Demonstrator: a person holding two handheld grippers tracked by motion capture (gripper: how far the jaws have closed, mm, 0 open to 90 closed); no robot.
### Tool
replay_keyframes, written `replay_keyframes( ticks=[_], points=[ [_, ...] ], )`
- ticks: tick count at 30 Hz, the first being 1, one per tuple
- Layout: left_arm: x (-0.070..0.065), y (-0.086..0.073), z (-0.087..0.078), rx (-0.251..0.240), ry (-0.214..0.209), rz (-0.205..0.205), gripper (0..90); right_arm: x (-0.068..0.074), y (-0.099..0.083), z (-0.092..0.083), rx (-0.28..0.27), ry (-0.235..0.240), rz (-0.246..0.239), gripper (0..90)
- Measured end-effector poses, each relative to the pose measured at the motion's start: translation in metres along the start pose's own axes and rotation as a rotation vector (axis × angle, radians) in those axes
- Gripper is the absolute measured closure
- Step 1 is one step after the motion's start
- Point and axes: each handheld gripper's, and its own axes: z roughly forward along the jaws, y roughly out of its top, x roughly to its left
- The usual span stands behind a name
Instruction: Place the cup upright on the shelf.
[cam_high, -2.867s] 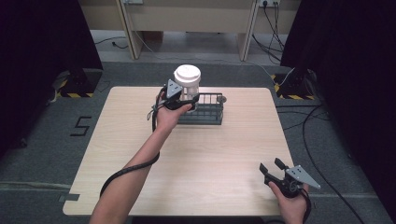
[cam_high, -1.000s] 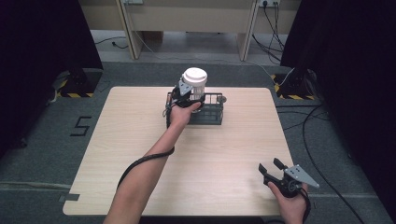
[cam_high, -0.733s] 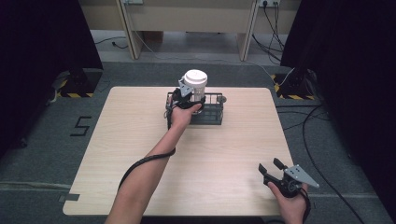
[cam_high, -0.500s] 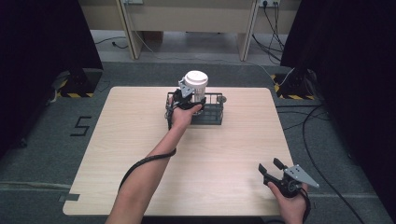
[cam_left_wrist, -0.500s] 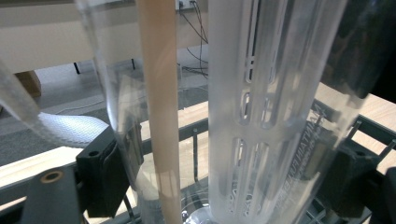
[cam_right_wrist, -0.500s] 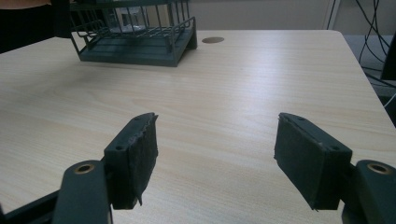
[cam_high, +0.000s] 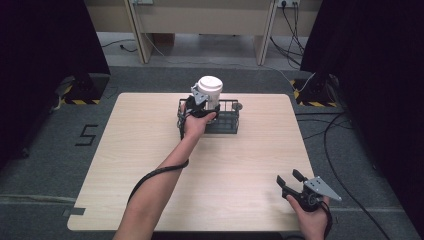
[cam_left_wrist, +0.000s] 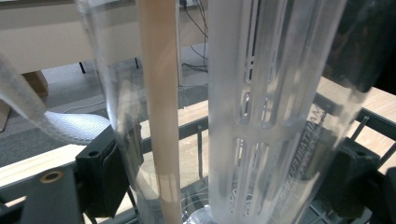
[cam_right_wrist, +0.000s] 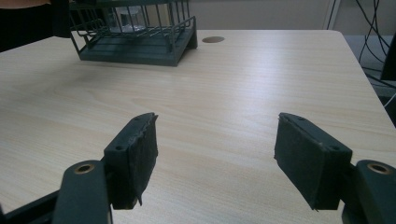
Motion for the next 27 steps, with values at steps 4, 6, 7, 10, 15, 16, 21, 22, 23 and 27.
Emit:
replay_keyframes(
  ticks=[4, 6, 7, 10, 15, 16, 21, 22, 23, 27],
  points=[
    [-0.001, 0.000, 0.000, 0.007, 0.004, 0.012, 17.1, 0.000, 0.000, 0.000, 0.000, 0.000, 0.001, 30.7],
    [-0.001, 0.000, -0.001, 0.010, 0.008, 0.018, 17.1, 0.000, 0.000, 0.000, 0.000, 0.000, 0.000, 30.7],
    [-0.001, 0.000, -0.001, 0.012, 0.012, 0.023, 17.0, 0.000, 0.000, 0.000, 0.000, 0.000, 0.001, 30.7],
    [-0.001, 0.000, -0.002, 0.018, 0.016, 0.027, 16.7, 0.000, 0.000, 0.000, -0.001, -0.001, 0.001, 30.7],
    [0.001, -0.001, -0.006, 0.015, 0.028, 0.019, 15.8, 0.000, 0.000, 0.000, 0.003, 0.000, 0.002, 30.7],
    [0.001, -0.001, -0.007, 0.012, 0.030, 0.019, 15.7, 0.000, 0.000, 0.000, 0.003, -0.002, 0.002, 30.6],
    [0.002, -0.003, -0.012, -0.002, 0.027, 0.022, 15.4, 0.000, 0.000, 0.000, 0.004, -0.001, 0.003, 30.6],
    [0.002, -0.004, -0.014, -0.005, 0.026, 0.023, 15.4, 0.000, 0.000, 0.000, 0.004, -0.001, 0.003, 30.6],
    [0.002, -0.004, -0.014, -0.008, 0.025, 0.020, 15.4, 0.000, 0.000, 0.001, 0.004, -0.002, 0.002, 30.6],
    [0.003, -0.006, -0.017, -0.015, 0.023, 0.016, 15.3, 0.000, 0.000, 0.001, 0.004, -0.002, 0.002, 30.6]
  ],
)
